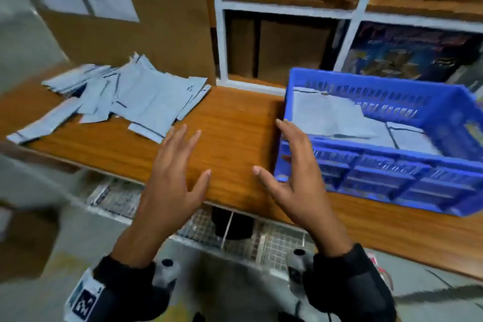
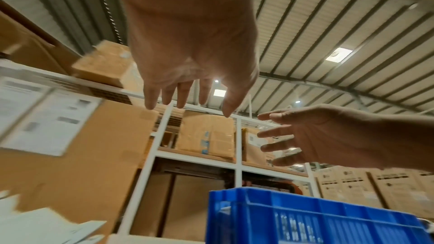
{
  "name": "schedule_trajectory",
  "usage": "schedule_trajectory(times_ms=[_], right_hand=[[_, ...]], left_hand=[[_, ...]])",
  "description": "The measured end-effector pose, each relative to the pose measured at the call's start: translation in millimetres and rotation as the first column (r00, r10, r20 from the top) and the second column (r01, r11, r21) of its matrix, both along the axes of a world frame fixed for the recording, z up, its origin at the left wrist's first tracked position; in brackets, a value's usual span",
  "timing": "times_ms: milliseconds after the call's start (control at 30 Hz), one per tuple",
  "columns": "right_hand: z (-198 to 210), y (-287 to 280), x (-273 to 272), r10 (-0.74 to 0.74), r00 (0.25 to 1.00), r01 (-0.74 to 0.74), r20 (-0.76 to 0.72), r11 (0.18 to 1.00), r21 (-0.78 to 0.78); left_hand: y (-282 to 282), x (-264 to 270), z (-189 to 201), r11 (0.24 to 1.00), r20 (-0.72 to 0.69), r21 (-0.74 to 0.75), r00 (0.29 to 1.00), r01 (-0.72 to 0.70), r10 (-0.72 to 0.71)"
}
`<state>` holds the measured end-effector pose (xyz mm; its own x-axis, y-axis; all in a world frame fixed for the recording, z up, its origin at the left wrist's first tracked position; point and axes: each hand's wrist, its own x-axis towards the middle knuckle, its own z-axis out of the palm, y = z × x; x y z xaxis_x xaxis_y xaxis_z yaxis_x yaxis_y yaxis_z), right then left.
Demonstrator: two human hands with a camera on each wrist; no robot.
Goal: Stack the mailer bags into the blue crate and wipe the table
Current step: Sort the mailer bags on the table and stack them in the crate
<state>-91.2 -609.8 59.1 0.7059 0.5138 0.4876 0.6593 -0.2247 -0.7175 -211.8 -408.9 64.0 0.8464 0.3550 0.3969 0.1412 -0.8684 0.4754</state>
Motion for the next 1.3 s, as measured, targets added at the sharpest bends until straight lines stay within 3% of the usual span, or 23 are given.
schedule_trajectory(times_ms=[167, 300, 467, 733, 933, 1100, 1300], right_hand=[[-40.6, 61.9, -44.4, 0.162, 0.984, -0.167, -0.076, 0.983, -0.077], [-62.9, 107.5, -54.9, 0.253, 0.959, -0.267, -0.129, 0.958, -0.102], [-75.2, 172.9, -34.5, 0.282, 0.943, -0.300, -0.178, 0.950, -0.085], [-86.8, 283.8, 35.7, 0.325, 0.923, -0.349, -0.205, 0.932, -0.095], [-96.4, 350.2, 95.8, 0.183, 0.945, -0.222, -0.273, 0.967, -0.121], [-98.8, 389.0, 136.2, -0.031, 0.935, -0.071, -0.354, 0.959, -0.273], [-113.9, 432.2, 166.7, -0.204, 0.873, 0.075, -0.443, 0.953, -0.292]], left_hand=[[50.8, -71.3, -41.6, 0.996, -0.079, -0.027, 0.993, -0.088, 0.086], [81.5, -90.9, -69.4, 0.985, -0.100, -0.084, 0.985, -0.149, 0.141], [129.8, -75.6, -80.4, 0.969, -0.134, -0.127, 0.972, -0.210, 0.193], [248.4, -3.7, -77.2, 0.943, -0.207, -0.152, 0.942, -0.297, 0.264], [328.4, 61.0, -75.1, 0.957, -0.172, -0.142, 0.959, -0.251, 0.226], [378.8, 105.6, -66.3, 0.947, -0.114, -0.243, 0.975, -0.212, 0.189], [430.7, 160.5, -73.7, 0.889, -0.063, -0.448, 0.996, -0.091, 0.070]])
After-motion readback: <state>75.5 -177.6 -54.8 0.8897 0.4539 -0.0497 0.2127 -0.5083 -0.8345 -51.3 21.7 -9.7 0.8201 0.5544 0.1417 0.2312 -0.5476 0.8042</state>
